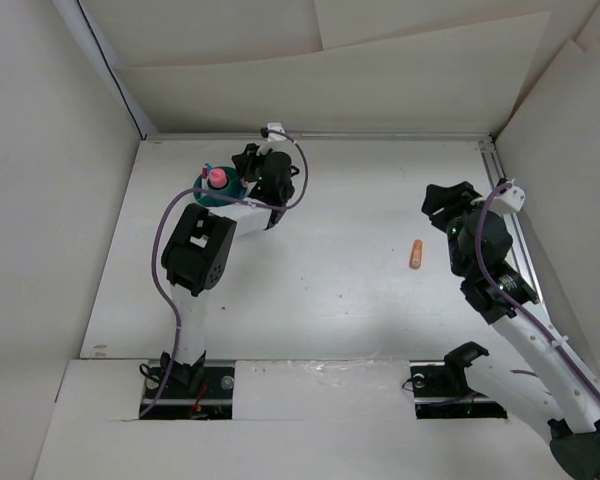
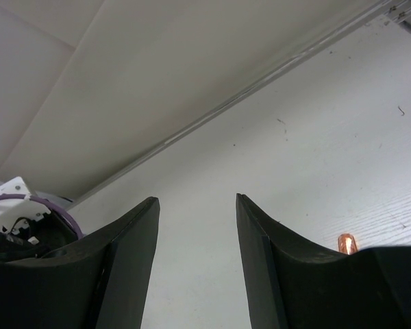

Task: Sort the stationery into containers
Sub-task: Place the pen in the storage box.

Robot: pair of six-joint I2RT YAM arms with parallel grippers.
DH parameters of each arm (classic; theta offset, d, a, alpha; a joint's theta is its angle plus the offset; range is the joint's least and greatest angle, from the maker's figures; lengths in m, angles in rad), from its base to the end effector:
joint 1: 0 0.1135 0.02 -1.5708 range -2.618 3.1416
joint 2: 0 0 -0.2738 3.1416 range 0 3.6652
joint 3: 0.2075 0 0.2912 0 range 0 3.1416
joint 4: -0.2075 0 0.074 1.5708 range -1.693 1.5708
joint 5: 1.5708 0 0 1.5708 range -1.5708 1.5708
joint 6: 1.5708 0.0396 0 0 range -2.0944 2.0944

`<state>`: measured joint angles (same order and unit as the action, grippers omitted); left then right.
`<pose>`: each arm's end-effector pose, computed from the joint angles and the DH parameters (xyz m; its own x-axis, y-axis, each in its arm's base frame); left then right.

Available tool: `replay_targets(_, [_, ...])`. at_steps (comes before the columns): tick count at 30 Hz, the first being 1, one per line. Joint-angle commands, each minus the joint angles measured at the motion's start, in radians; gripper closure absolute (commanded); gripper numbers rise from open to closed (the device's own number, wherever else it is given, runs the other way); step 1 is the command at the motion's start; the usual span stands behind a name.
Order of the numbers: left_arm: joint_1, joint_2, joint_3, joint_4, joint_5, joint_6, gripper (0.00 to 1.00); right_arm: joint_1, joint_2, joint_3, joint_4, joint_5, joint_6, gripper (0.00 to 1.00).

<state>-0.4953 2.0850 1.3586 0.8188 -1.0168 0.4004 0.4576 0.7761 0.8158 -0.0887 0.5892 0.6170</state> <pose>0.4576 -0.2090 0.2162 -0.1182 0.2969 -0.9476 -0.4875 0.8140 0.3159 0.2015 0.0747 0.3713 0.0397 0.5558 -0.8304 0.1320 0.8208 0.5557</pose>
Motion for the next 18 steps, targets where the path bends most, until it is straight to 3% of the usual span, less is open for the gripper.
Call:
replay_targets(1, [0.006, -0.006, -0.026, 0.124, -0.039, 0.075, 1.00, -0.007, 0.000, -0.001, 0.063, -0.008, -0.014, 0.45])
replay_targets(18, [0.015, 0.030, -0.062, 0.232, -0.082, 0.164, 1.00, -0.007, 0.009, -0.010, 0.072, -0.017, -0.014, 0.45])
